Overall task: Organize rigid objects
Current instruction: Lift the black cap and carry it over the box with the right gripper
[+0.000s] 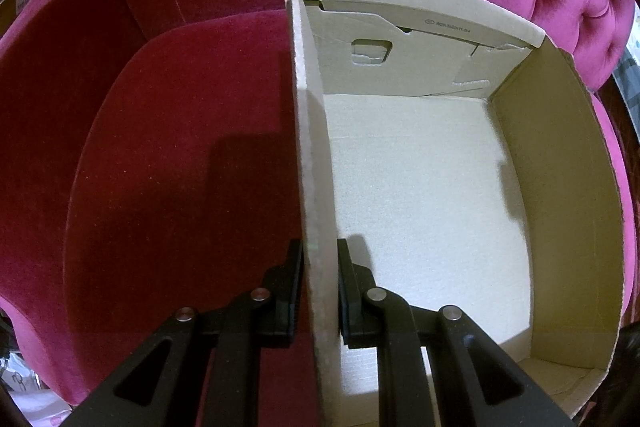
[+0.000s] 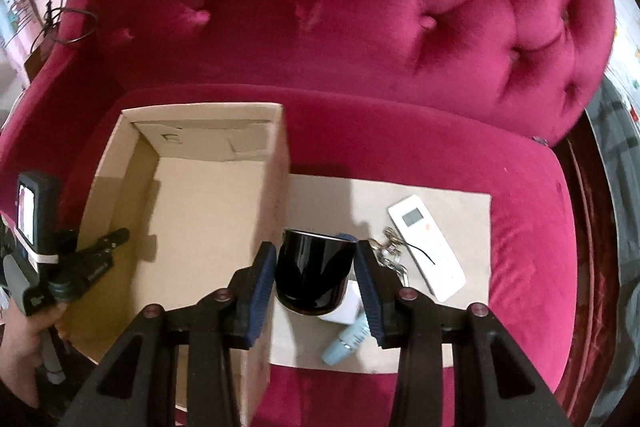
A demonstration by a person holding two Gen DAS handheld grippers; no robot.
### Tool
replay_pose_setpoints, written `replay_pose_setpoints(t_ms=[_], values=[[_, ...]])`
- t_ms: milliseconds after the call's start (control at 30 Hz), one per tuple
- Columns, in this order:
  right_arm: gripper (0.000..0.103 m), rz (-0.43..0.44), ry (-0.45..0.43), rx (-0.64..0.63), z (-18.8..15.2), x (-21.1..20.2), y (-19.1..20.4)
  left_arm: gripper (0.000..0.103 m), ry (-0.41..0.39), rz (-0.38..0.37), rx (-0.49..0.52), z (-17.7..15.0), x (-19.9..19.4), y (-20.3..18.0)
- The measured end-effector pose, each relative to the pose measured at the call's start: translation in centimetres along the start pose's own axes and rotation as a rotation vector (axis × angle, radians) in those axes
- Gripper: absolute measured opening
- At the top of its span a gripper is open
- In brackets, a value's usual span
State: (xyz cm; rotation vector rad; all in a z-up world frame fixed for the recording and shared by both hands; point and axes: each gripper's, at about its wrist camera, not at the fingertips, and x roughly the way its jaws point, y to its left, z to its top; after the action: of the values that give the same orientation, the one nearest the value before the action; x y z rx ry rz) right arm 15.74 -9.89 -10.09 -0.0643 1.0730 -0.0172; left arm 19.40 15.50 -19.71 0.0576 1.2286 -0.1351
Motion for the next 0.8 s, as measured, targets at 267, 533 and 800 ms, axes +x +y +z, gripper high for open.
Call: replay_pose_setpoints(t_ms=[267, 533, 800], values=[[0.043, 0.042, -0.001, -0.063, 0.8, 0.9, 4.3, 0.016, 0.001, 0.003, 0.0, 0.1, 0.0, -0.1], [0.043, 0.074, 0.04, -0.135, 0.6, 4.1, 8.6, 0.016, 0.002, 0.004, -0.002, 0.1, 0.0, 0.0], [0.043, 0.105, 0.085, -0.141, 0.0, 7.8, 11.1, 0.016, 0.001, 0.001, -0.002, 0.1, 0.0, 0.2]])
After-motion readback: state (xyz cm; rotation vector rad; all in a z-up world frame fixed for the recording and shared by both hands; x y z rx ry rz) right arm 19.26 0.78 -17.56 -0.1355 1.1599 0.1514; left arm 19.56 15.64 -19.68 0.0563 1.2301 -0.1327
